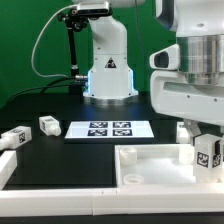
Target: Assemble one leg
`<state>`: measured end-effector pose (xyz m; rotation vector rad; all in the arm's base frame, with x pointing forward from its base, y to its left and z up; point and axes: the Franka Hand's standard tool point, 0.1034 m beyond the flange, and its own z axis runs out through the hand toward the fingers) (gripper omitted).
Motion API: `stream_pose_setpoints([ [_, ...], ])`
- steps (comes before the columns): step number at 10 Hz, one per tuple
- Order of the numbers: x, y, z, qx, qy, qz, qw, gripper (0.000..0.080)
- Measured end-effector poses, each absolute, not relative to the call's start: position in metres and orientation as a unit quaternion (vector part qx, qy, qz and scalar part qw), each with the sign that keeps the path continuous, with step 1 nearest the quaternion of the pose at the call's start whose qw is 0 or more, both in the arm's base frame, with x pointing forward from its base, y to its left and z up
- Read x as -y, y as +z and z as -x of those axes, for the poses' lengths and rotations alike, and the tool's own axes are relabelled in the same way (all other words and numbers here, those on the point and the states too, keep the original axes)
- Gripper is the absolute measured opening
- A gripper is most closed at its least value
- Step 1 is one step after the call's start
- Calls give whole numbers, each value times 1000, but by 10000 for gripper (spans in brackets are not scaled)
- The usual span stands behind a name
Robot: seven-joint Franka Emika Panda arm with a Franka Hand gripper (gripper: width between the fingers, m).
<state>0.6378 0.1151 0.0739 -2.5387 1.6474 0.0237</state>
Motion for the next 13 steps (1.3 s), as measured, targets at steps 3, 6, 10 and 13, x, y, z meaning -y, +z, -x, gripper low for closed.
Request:
stream_pose_setpoints([
  [3, -115, 74, -638, -602, 19, 796, 66, 290],
  [6, -116, 73, -638, -408, -9, 911, 67, 603],
  [10, -112, 75, -630, -234, -46, 969, 61, 647],
  [13, -109, 75, -635, -26, -64, 997, 24, 649],
])
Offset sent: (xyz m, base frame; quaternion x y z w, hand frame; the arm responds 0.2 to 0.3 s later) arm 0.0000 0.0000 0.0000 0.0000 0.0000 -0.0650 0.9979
